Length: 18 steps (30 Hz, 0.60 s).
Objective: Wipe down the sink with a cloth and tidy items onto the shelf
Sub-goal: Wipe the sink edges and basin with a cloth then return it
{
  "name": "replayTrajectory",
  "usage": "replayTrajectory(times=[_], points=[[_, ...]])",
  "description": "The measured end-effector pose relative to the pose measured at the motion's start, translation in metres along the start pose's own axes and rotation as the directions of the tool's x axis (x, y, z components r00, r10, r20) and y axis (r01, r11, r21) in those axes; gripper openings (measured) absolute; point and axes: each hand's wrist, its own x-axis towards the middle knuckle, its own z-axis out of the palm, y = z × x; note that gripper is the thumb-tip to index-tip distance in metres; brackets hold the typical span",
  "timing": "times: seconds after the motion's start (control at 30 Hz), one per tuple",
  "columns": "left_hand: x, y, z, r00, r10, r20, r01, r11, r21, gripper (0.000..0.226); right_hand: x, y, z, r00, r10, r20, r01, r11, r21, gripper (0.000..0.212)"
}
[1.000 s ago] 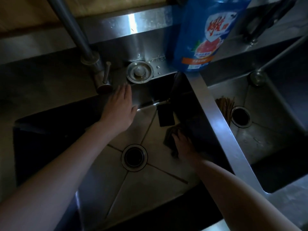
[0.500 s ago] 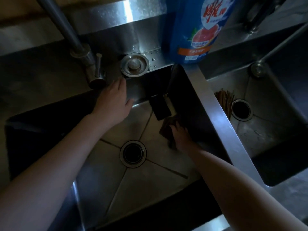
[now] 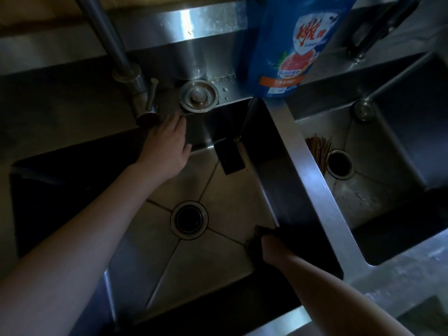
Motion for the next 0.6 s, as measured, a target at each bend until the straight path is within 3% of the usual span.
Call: replayTrajectory(times=[0.07,0.17,0.33,0.47,0.6], points=[[0.000,0.001,-0.001,1.000,-0.003,0.007,0.003,1.000,-0.004,0.065,0.001,-0.005,-0.010,0.999,0.044,0.023,-0.045,0.997,0.061,0.034],[-0.005,0.001,-0.001,1.000,0.002,0.005,-0.002,1.000,-0.009,0.064,0.007,-0.014,-0.025,0.998,0.025,-0.055,-0.018,0.992,0.124,0.034],[-0.036,-0.008,0.005,1.000,0.025,0.005,-0.025,0.999,-0.025,0.061,0.023,-0.045,-0.045,0.962,0.011,-0.273,0.046,0.978,0.201,0.029],[-0.068,-0.028,0.015,0.999,-0.025,0.043,0.025,1.000,0.002,0.060,0.030,-0.069,-0.041,0.939,-0.102,-0.328,0.177,0.962,0.208,0.037],[-0.096,-0.045,0.023,0.993,-0.090,0.069,0.091,0.996,-0.005,0.059,0.029,-0.082,-0.018,0.915,-0.306,-0.263,0.341,0.935,0.100,0.042]])
